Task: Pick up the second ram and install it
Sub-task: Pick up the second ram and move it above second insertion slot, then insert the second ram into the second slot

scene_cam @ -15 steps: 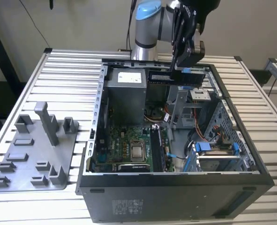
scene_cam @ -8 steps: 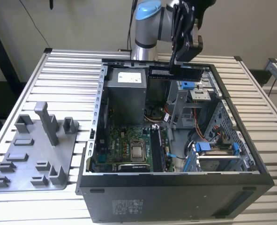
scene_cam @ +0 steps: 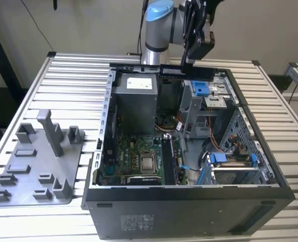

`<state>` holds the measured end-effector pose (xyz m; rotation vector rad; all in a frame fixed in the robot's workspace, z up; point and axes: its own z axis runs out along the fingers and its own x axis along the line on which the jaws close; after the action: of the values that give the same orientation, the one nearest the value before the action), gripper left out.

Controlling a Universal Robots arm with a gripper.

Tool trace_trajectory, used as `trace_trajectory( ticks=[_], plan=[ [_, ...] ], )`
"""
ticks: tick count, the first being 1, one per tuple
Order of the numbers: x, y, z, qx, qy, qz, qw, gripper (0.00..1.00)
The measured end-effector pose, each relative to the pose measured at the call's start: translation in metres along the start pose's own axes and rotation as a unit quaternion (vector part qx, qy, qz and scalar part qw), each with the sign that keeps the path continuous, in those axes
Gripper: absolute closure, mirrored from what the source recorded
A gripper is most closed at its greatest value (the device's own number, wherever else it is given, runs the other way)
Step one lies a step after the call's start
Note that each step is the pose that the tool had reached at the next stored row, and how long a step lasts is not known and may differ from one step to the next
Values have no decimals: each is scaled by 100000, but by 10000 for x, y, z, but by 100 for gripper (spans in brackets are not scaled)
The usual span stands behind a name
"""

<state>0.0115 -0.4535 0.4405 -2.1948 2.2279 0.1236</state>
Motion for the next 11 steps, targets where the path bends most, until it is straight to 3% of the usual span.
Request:
trace_trajectory(
  ticks=[4, 11],
  plan=[
    [-59, 1, 9, 86, -14, 319, 99999, 86],
    [-61, 2, 10, 121, -27, 556, 99998, 86]
  ],
)
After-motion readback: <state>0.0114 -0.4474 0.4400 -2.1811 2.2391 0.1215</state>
